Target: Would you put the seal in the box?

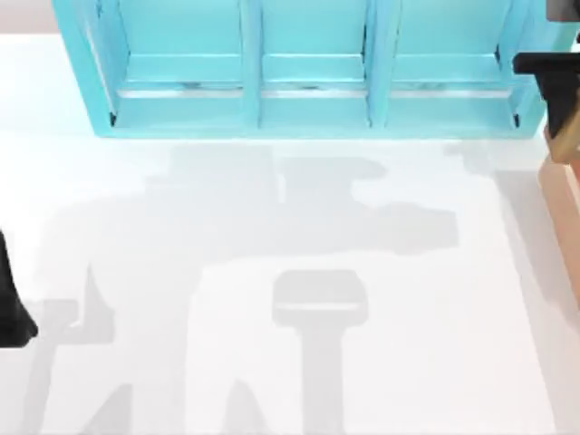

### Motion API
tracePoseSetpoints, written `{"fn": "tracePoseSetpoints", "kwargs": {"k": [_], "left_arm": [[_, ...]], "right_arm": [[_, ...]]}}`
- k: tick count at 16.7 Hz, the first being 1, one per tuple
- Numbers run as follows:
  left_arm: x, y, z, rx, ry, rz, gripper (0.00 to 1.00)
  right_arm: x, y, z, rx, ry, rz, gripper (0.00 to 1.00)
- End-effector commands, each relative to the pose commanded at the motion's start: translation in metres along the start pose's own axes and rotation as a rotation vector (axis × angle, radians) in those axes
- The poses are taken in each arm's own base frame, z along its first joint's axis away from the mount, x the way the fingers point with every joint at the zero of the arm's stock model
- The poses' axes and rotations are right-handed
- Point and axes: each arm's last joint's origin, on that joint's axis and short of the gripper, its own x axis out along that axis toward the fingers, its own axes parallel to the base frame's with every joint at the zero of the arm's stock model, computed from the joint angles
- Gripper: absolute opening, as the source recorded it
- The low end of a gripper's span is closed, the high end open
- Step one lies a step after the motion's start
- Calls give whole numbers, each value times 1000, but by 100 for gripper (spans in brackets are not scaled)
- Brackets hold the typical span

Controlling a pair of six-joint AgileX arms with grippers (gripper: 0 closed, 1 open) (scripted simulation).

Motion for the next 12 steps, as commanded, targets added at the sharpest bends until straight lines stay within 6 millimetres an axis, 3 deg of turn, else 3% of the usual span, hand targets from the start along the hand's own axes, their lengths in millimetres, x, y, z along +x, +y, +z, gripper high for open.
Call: {"fn": "tracePoseSetpoints", "kwargs": {"k": [3,6,9,12], "left_arm": [[0,0,0,0,0,0,100],[0,0,0,0,0,0,100],[0,0,0,0,0,0,100],[0,0,0,0,0,0,100]], "right_arm": [[-2,-80,-34,-4,14,3,0],[-4,-131,-72,-5,6,3,0],[-6,-150,-92,-5,-5,-2,0],[-6,-151,-93,-5,-5,-3,0]]}}
